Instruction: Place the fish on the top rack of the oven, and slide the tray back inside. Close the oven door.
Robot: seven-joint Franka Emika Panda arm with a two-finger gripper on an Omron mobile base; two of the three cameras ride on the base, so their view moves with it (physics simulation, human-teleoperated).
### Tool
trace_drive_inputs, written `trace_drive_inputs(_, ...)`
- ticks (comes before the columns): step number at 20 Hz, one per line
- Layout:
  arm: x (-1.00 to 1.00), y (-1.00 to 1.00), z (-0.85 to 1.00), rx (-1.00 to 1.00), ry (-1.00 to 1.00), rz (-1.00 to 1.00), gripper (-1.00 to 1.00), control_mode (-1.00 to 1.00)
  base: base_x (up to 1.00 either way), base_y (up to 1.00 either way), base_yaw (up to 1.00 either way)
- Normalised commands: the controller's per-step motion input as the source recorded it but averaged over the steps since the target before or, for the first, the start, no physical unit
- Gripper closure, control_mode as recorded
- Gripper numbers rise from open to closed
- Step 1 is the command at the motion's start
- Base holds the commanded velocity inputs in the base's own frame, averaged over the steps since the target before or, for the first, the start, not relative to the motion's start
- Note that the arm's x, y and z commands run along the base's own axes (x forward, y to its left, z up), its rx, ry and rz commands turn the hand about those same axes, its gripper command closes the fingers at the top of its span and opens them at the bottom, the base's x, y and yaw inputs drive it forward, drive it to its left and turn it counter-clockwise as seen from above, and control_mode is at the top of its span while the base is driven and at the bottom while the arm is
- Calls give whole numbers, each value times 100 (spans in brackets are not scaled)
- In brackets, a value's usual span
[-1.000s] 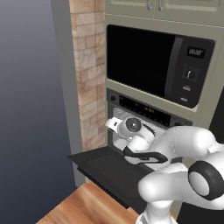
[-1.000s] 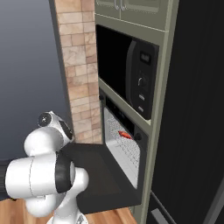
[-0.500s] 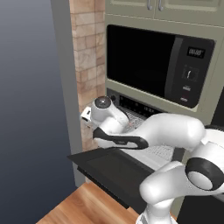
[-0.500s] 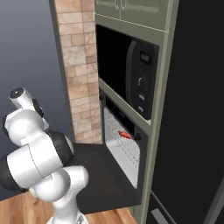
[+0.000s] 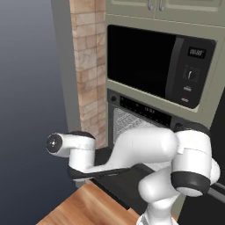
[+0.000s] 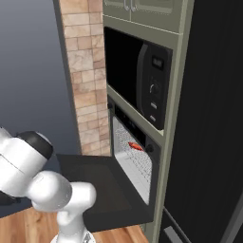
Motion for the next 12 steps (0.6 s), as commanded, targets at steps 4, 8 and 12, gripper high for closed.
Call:
trace_drive_inputs(4,0,34,-32,-14,0,-13,-100,-100,0,0,0)
trace_drive_inputs(8,-13,37,-61,-5,-14,-12,-100,-100,0,0,0)
trace_drive_inputs(12,-54,29,-82,0,-46,-15,-100,-100,0,0,0)
